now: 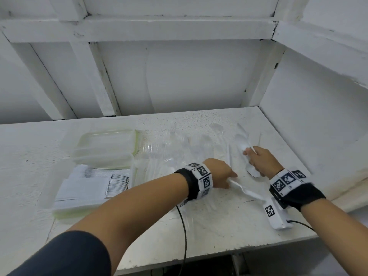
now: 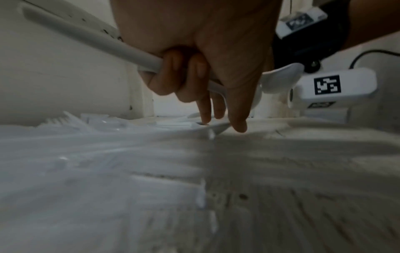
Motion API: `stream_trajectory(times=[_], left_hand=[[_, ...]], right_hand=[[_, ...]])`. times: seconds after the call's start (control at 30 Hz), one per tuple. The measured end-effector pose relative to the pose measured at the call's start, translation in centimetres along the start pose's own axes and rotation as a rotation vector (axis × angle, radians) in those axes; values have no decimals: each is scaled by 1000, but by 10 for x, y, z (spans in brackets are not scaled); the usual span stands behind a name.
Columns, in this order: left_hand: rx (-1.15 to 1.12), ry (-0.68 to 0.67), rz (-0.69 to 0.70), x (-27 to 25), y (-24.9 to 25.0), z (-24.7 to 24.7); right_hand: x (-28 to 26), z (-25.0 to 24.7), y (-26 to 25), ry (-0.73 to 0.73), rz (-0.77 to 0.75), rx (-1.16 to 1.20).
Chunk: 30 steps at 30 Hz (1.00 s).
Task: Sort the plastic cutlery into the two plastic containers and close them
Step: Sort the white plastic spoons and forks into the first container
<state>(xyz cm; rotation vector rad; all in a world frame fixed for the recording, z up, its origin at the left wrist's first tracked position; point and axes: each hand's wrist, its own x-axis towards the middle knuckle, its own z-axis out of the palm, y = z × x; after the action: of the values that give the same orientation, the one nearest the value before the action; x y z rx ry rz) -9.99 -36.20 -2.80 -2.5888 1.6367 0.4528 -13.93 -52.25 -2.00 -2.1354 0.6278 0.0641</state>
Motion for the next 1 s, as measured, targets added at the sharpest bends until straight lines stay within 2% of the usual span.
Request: stream_trajectory(times=[0.1,0.17,0.27,0.43,0.53,0.6,0.67,0.73,0.8,0.9,1.0], left_hand=[[119,11,25,-2,7,-2],[103,61,51,-5,5,-4],[-42,235,52,-11,-4,-9],[-162,253,16,-23,-19,-10],[-395,375,-5,-34,-28,-10],[-631,526,-101,-45,-34,-16],[-865,654,-266,-56,-43,-25],[-1095,773,-399,-68,-55,-33],[-1304,876,-508,-82,-68,-38],[-1469,918,-611,-98,-87,-35],[-1503,913,-668,-107,-95,-27]], right_hand=[[-2,2,1,-26,-9,-6],[-3,1,1,-43,3,16],[-1,-1,0,-60,29,66],[2,4,-5,-109,16,46],[5,11,-7,-105,-68,-35],[6,14,-8,-79,-134,-118],[5,13,-8,-76,-194,-244],[3,12,-8,-154,-250,-401],[1,14,-8,-299,-336,-596],[-5,23,-11,-441,-444,-841],[-7,32,-10,-414,-472,-926]])
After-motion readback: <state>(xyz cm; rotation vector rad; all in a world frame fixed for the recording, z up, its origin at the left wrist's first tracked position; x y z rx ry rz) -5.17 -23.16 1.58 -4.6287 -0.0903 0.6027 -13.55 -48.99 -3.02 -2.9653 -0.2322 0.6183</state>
